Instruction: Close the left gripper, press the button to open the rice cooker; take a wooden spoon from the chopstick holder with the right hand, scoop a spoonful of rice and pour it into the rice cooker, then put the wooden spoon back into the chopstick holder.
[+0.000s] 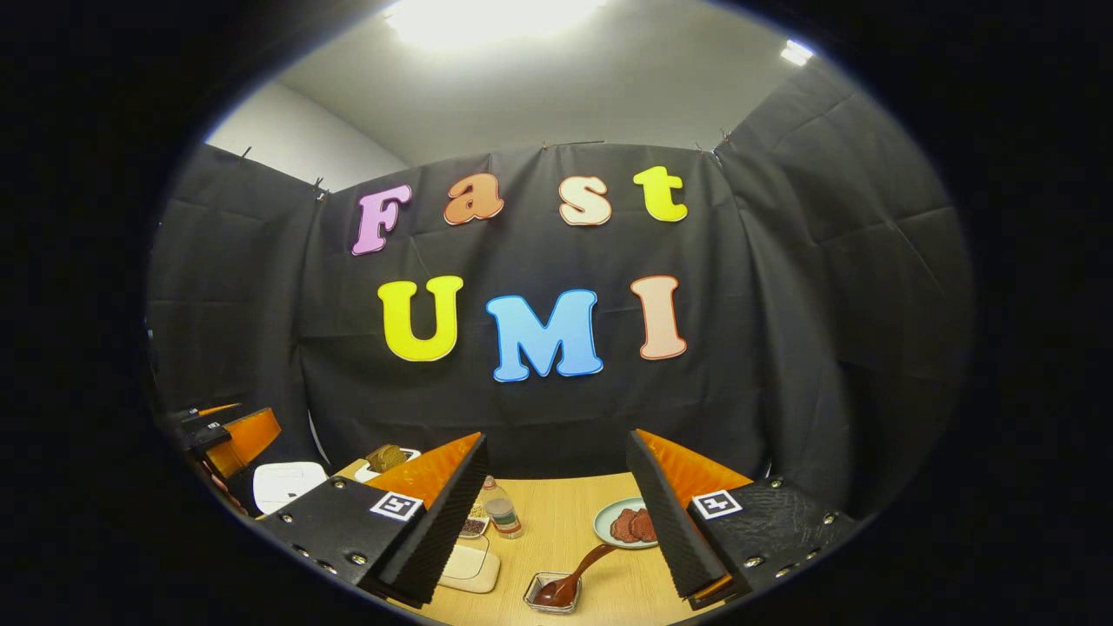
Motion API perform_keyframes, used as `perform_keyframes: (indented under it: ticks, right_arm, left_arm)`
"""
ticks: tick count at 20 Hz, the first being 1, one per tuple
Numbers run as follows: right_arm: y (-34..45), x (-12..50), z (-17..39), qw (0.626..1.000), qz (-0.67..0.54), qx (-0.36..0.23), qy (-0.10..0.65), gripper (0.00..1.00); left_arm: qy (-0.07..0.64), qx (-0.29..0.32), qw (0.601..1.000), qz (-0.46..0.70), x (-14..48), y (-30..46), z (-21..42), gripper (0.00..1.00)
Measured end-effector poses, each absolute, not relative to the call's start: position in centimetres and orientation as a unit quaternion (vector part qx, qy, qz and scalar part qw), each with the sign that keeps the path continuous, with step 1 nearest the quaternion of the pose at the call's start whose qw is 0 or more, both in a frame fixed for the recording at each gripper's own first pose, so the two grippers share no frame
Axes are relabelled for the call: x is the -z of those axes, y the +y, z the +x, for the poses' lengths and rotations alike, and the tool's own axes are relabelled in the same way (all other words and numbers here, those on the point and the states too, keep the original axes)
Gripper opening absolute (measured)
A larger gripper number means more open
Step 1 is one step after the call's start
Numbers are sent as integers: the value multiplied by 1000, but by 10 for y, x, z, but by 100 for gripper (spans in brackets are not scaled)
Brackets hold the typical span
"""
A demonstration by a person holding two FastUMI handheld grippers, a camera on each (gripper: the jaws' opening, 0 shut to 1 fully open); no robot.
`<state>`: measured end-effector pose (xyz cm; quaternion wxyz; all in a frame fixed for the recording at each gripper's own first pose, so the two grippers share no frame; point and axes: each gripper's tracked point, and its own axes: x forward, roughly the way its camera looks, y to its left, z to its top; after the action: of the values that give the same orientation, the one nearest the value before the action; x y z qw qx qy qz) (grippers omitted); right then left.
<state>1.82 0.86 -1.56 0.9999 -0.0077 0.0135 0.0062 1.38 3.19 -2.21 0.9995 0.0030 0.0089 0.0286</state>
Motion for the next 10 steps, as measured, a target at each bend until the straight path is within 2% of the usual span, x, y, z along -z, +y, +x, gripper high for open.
perform_keyframes:
  ticks: [4,7,10]
  right_arm:
    - [13,17,23,1000,-7,-10,16,97]
    - [19,22,27,999,-6,-15,27,97]
    - [29,17,30,999,-8,-23,24,97]
  left_arm:
    - [22,-42,999,5,35,51,18,88]
    - [37,-54,998,-10,48,68,20,40]
    - [68,-61,995,-27,74,88,20,10]
